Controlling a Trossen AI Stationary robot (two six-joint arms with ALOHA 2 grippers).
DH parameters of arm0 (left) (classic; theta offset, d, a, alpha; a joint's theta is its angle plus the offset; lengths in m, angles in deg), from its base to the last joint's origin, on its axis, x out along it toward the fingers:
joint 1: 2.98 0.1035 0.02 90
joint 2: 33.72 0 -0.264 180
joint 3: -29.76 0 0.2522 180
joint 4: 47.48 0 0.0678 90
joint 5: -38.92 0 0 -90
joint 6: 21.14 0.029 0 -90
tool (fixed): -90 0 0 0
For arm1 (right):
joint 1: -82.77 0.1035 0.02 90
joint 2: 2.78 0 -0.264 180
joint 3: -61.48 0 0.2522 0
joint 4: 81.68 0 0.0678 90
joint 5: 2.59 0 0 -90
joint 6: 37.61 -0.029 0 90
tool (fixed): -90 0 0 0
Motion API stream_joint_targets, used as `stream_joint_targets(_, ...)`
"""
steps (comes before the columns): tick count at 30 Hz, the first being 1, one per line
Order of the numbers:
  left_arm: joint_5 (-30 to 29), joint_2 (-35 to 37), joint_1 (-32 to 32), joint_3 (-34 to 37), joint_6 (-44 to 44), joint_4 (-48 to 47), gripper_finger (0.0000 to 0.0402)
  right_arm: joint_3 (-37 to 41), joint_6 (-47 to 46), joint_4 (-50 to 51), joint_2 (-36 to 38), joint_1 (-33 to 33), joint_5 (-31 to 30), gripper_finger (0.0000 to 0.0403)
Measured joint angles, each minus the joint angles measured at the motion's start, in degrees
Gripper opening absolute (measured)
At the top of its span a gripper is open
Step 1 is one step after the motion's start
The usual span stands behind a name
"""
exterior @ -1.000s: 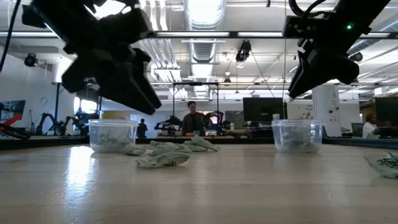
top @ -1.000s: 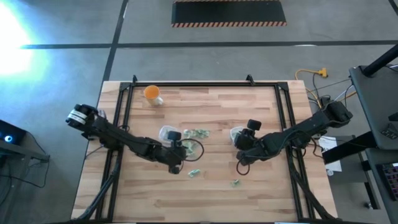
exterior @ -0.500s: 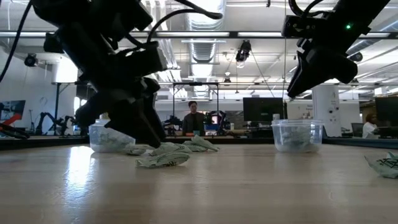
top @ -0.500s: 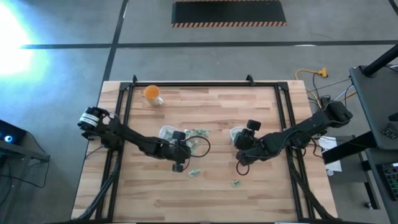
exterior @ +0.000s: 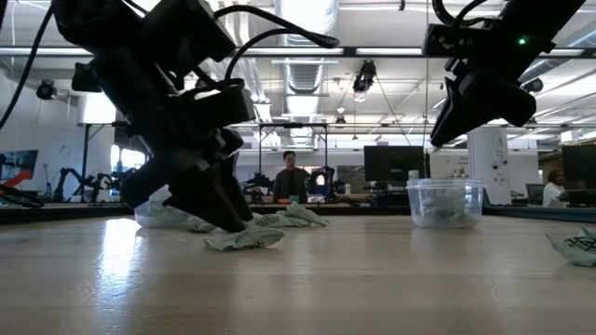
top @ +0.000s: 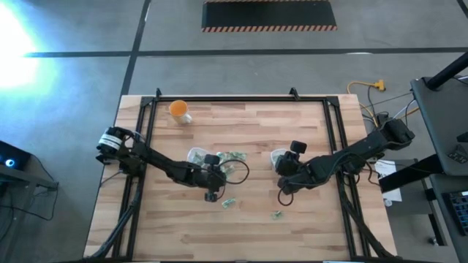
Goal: Pick and place Stevia / Truvia into bins
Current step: Put the stevia packet into the left transparent container
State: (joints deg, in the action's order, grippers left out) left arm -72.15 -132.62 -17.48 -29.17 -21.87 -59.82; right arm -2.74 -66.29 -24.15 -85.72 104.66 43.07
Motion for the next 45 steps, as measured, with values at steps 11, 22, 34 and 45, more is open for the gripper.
stream_joint_targets(11, 4.3, 0.1, 0.7, 0.0, 0.0, -0.2, 0.0022, 0.0, 0.0, -0.1, 0.0, 0.0, 0.0, 0.0082)
stream_joint_targets(22, 4.6, 0.9, 0.6, -0.6, 1.4, -1.1, 0.0001, 0.0, 0.0, -0.2, 0.0, 0.0, 0.0, 0.0077)
stream_joint_targets(34, -5.2, 10.5, -1.7, 0.3, 1.5, -1.3, 0.0, 0.3, 0.2, -0.3, 0.0, 0.0, 0.0, 0.0074)
stream_joint_targets(45, -23.3, 19.4, -3.9, 0.7, -22.5, -32.7, 0.0, 0.5, 0.2, -0.6, 0.0, 0.0, 0.9, 0.0068)
